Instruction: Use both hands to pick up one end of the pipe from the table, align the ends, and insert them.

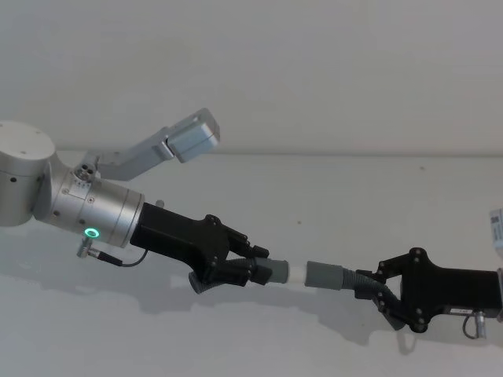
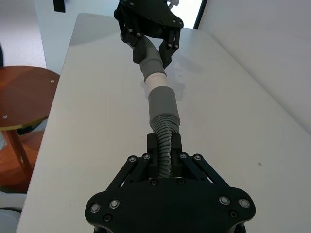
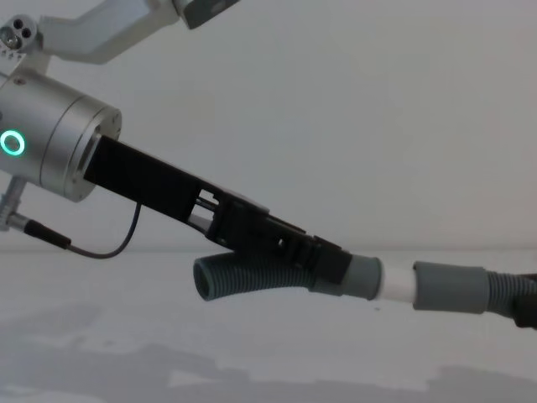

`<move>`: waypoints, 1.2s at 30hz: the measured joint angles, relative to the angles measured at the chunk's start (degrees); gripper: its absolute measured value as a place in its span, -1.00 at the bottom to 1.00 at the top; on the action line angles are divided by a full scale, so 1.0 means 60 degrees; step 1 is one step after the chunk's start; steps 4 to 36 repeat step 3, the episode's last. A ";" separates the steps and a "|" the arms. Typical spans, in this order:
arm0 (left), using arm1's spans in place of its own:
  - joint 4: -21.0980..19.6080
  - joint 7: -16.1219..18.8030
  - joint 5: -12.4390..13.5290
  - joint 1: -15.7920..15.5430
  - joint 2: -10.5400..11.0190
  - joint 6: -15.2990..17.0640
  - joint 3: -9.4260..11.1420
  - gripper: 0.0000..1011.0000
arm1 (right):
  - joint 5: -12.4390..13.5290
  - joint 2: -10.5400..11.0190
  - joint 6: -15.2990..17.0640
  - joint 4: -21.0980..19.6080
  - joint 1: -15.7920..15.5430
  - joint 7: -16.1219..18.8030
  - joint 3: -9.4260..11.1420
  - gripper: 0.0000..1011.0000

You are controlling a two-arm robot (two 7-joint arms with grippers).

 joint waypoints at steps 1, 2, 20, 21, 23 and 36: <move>0.0002 0.0001 -0.0004 -0.0001 0.0001 -0.0001 0.0001 -0.32 | 0.0000 -0.0001 0.0000 0.0001 0.0002 0.0000 -0.0001 -0.75; 0.0003 0.0001 -0.0005 -0.0002 0.0002 -0.0002 0.0002 -0.32 | 0.0000 -0.0002 0.0000 0.0003 0.0004 -0.0001 -0.0006 -0.75; 0.0004 0.0002 -0.0008 -0.0003 0.0002 -0.0003 0.0004 -0.32 | 0.0000 -0.0003 -0.0001 0.0003 0.0005 -0.0001 -0.0008 -0.75; 0.0004 0.0002 -0.0008 -0.0003 0.0002 -0.0003 0.0004 -0.32 | 0.0000 -0.0003 -0.0001 0.0003 0.0005 -0.0001 -0.0008 -0.75; 0.0004 0.0002 -0.0008 -0.0003 0.0002 -0.0003 0.0004 -0.32 | 0.0000 -0.0003 -0.0001 0.0003 0.0005 -0.0001 -0.0008 -0.75; 0.0004 0.0002 -0.0008 -0.0003 0.0002 -0.0003 0.0004 -0.32 | 0.0000 -0.0003 -0.0001 0.0003 0.0005 -0.0001 -0.0008 -0.75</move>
